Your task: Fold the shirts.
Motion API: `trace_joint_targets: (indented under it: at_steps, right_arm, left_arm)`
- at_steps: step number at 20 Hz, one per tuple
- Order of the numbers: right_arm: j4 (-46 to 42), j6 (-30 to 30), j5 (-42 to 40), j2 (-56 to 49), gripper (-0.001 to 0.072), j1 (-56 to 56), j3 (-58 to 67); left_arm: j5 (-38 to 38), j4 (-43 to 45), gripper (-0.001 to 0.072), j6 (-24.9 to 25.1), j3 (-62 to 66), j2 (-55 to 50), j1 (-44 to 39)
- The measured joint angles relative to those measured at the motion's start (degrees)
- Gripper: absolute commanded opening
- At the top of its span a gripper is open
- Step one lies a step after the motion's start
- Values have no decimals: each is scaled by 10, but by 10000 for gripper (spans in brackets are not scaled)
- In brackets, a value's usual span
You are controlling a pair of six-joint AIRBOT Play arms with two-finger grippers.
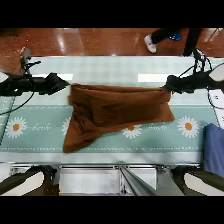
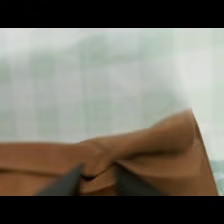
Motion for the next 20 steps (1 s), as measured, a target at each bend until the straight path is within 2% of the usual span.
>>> trace_joint_targets:
  at_steps: [3,6,10,14,20]
  right_arm:
    - [19,-5,25,-53,413,-42,58]
    - [-28,-21,83,-40,412,-107,79]
    - [-78,-32,102,47,411,-212,-38]
    - [-19,-80,75,123,406,-270,-213]
    - [57,-133,60,153,406,-290,-323]
  left_arm:
    - [-52,3,509,13,79,-69,15]
    - [-127,45,509,13,139,-86,77]
    - [-173,86,508,-9,67,-56,169]
    - [-176,76,508,10,-72,-40,188]
    - [-120,60,508,32,-135,-61,112]
